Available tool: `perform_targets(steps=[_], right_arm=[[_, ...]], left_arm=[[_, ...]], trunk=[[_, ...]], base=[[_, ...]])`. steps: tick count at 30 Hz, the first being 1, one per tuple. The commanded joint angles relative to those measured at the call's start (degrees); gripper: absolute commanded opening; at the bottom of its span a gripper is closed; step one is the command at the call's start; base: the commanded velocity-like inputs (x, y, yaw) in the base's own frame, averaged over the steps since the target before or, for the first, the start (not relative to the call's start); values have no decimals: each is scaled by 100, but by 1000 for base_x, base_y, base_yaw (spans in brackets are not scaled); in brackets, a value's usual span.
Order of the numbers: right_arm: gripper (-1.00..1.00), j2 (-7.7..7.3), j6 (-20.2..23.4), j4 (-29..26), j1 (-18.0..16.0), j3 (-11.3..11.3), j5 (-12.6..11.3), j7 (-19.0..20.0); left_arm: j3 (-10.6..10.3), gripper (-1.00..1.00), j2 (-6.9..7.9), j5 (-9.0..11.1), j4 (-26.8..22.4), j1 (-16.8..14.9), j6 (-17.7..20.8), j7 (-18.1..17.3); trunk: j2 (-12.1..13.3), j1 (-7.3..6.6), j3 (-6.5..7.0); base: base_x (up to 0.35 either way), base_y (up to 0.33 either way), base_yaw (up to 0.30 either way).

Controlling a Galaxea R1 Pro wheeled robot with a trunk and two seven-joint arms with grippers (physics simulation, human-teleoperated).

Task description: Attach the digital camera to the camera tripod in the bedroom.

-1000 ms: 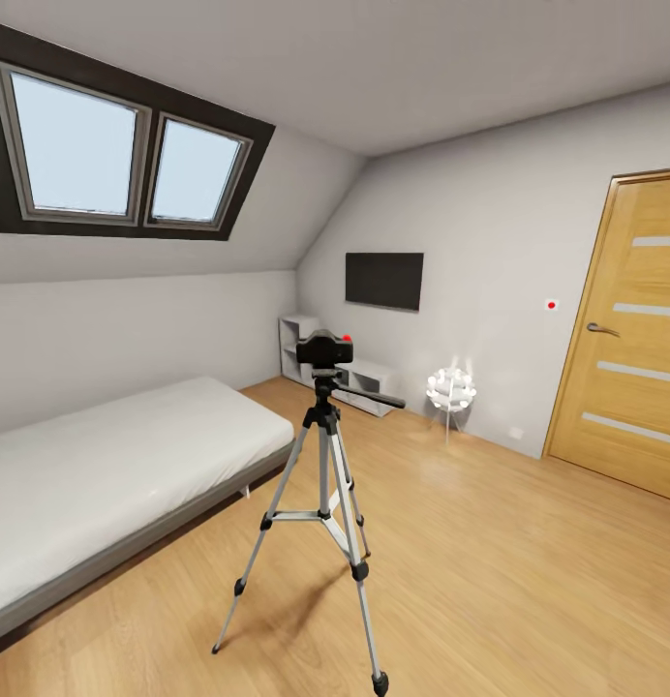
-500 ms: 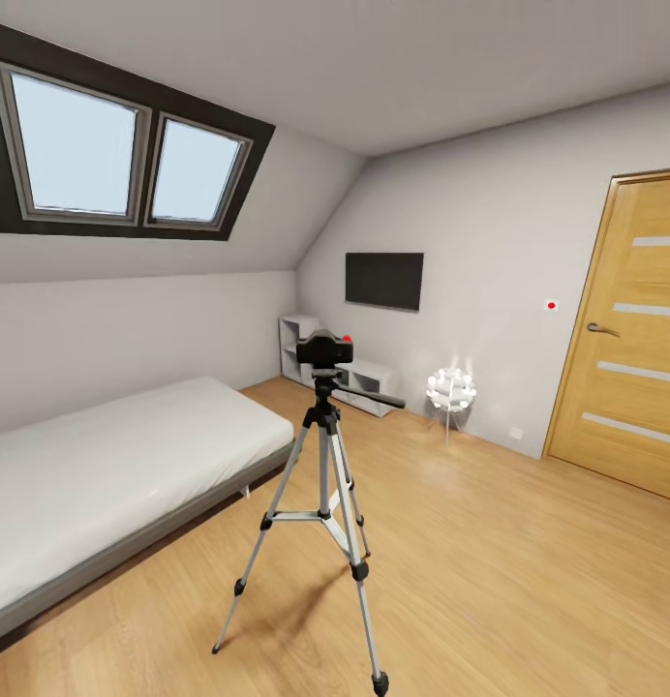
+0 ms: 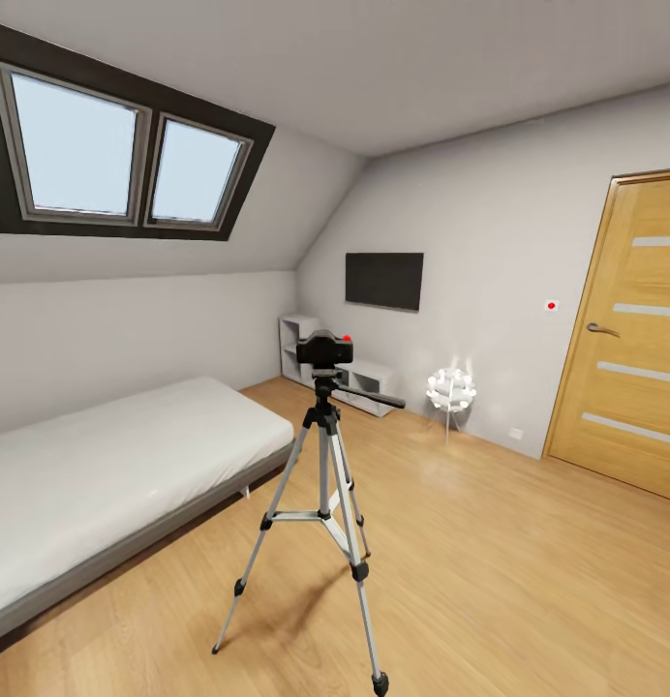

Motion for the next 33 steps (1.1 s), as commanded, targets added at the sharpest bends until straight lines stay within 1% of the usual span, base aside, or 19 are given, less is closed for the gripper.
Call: perform_targets(steps=[1, 11, 33], right_arm=[[100, -3, -31, 20, -6, -40, 31, 18], [100, -3, -20, 22, -6, -41, 30, 18], [100, -3, -20, 22, -6, -36, 30, 12]], left_arm=[[-45, 100, 2, 42, -16, 2, -2, 31], [-55, 100, 7, 39, -7, 1, -1, 31], [-49, 100, 3, 38, -13, 1, 3, 31]], trunk=[[-4, 2, 2], [-4, 2, 54], [-4, 2, 62]], base=[[0, 0, 0], [0, 0, 0], [0, 0, 0]])
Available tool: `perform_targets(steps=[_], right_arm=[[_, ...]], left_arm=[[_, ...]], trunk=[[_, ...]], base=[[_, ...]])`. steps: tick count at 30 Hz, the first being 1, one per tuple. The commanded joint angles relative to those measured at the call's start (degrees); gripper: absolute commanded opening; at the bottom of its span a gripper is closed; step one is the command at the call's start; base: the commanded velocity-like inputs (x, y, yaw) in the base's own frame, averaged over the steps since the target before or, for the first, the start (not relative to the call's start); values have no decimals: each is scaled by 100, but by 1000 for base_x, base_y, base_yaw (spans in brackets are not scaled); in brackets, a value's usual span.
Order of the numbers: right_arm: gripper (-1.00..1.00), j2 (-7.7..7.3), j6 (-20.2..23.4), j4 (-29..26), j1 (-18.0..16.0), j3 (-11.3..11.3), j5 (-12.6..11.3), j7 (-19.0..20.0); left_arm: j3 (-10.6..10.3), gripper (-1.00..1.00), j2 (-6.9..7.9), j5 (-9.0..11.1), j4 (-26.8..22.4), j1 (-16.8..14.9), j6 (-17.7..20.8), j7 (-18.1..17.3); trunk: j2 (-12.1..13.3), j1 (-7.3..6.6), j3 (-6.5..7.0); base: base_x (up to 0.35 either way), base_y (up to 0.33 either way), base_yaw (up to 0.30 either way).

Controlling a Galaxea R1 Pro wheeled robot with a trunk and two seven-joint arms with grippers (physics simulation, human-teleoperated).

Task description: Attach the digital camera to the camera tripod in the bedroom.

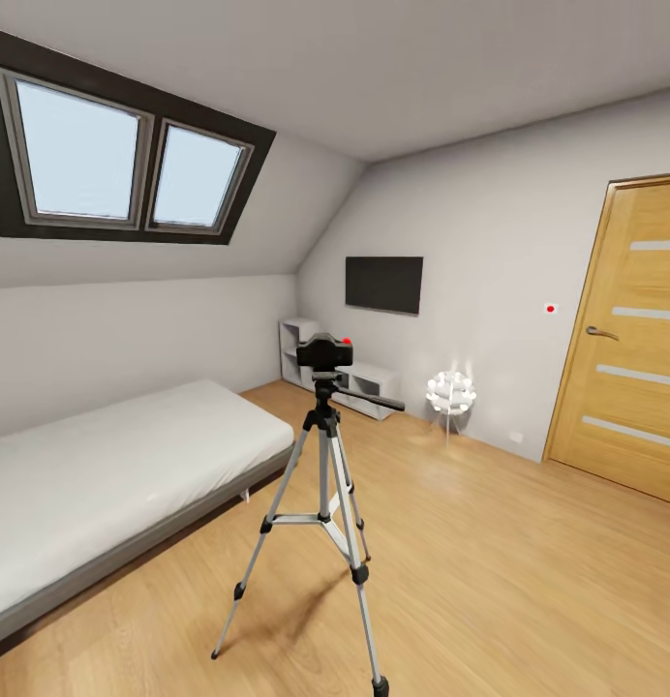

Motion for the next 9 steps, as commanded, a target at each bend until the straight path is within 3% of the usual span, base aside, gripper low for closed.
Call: perform_targets(steps=[1, 9], right_arm=[[100, -3, -35, 19, -6, -39, 32, 17], [100, -3, -30, 19, -6, -36, 35, 15]], left_arm=[[-52, 100, 2, 44, -13, 2, -4, 31], [-67, 100, 2, 49, -13, 2, -6, 31]], trunk=[[-4, 2, -2], [-4, 2, -2]], base=[[0, 0, 0], [0, 0, 0]])
